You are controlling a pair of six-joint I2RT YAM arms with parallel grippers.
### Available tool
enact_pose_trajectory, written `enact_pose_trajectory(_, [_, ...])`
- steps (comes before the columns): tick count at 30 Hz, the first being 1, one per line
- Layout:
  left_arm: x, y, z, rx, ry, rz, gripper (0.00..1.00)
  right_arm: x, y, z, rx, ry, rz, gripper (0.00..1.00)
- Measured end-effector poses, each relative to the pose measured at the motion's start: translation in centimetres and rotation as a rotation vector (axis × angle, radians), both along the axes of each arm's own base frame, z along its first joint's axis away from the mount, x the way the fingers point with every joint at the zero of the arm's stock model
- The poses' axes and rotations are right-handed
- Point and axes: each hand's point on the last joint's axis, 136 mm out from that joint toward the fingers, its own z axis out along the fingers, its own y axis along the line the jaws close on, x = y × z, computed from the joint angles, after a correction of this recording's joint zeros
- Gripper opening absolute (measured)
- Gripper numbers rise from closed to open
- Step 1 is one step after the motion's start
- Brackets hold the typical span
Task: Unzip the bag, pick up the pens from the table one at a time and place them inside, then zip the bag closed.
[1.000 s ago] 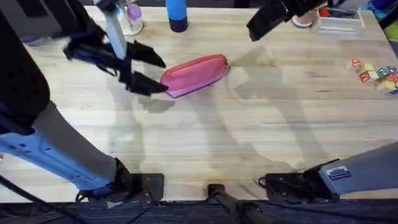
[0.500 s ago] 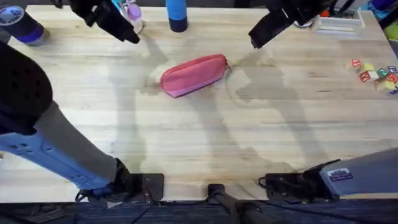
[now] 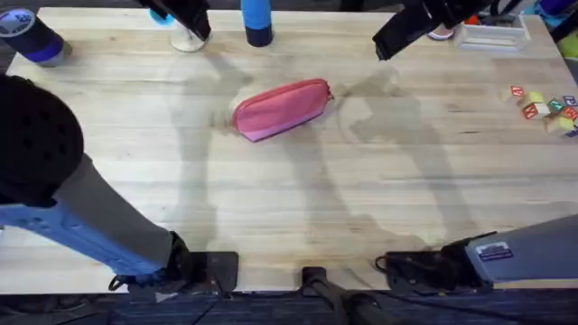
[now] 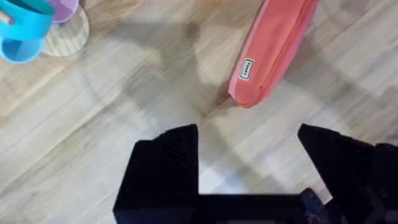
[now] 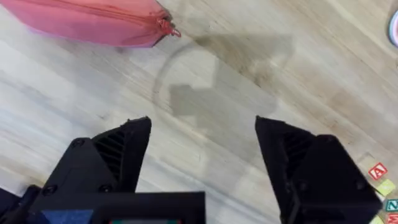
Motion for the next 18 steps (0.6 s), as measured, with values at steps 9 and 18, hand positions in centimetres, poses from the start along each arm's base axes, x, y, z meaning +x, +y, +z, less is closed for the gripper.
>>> enact_pose_trajectory(9, [-0.4, -2.3, 0.3, -0.020, 0.025, 0.020, 0.995, 0.1, 0.4, 0.1, 0.022, -0.004, 0.009, 0.997])
enact_pose_trajectory(18, [-0.7, -4.3, 0.3, -0.027, 0.039, -0.005, 0.995, 0.7, 1.9, 0.7, 0.103, -0.030, 0.041, 0.997])
